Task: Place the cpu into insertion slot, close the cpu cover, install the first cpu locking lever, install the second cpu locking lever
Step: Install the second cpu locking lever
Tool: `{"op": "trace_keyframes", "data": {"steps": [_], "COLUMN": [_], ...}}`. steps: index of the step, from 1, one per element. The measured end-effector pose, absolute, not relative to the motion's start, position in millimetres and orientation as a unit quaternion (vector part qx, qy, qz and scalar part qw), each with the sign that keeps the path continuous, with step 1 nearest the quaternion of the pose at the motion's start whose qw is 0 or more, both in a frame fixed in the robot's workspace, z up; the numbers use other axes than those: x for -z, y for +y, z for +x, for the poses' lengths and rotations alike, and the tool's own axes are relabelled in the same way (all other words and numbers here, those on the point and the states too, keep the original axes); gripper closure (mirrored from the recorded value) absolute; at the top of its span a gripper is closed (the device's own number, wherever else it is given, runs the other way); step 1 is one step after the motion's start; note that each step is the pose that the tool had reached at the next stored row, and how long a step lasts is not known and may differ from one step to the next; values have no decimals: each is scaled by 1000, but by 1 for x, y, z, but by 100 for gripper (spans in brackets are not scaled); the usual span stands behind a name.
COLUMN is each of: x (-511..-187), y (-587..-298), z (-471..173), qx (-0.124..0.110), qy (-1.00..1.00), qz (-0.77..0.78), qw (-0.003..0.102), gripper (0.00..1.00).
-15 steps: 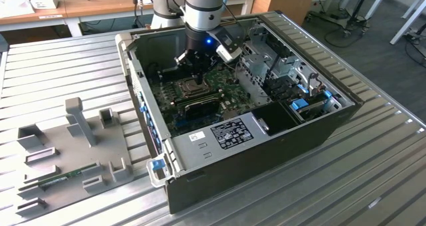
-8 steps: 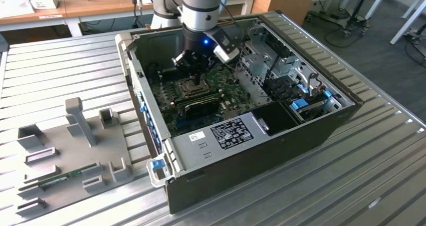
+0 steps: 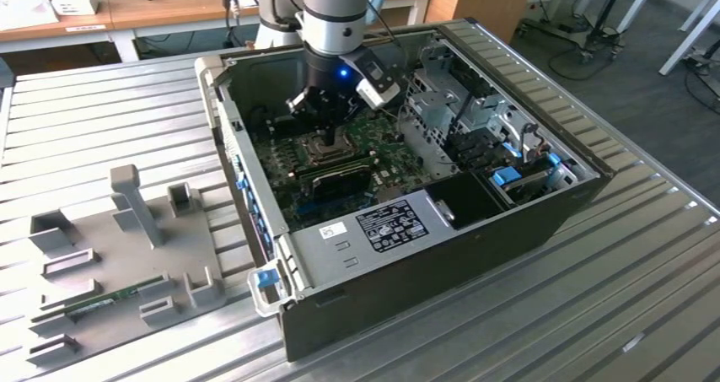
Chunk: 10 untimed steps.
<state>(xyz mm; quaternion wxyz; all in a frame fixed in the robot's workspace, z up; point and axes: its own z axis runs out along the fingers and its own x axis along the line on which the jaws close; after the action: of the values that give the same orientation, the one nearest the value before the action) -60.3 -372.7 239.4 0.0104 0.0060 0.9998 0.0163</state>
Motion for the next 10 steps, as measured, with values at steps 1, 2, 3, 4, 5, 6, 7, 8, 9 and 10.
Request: {"op": "trace_keyframes", "data": {"steps": [1, 2, 3, 4, 5, 6, 7, 8, 9, 10], "x": [-239, -238, -237, -236, -235, -234, -233, -232, -230, -229], "y": [-373, -373, -373, -373, -373, -373, -373, -373, -373, -373], "z": [-61, -62, -62, -63, -64, -65, -65, -66, -67, -68], "qx": [-16, -16, -16, -16, -16, -16, -16, -16, -16, -16], "qy": [1000, 1000, 1000, 1000, 1000, 1000, 1000, 1000, 1000, 1000], "qz": [6, 6, 6, 6, 6, 6, 6, 6, 6, 6], "qw": [10, 10, 10, 10, 10, 10, 10, 10, 10, 10], "gripper": [89, 89, 89, 89, 89, 89, 89, 89, 89, 89]}}
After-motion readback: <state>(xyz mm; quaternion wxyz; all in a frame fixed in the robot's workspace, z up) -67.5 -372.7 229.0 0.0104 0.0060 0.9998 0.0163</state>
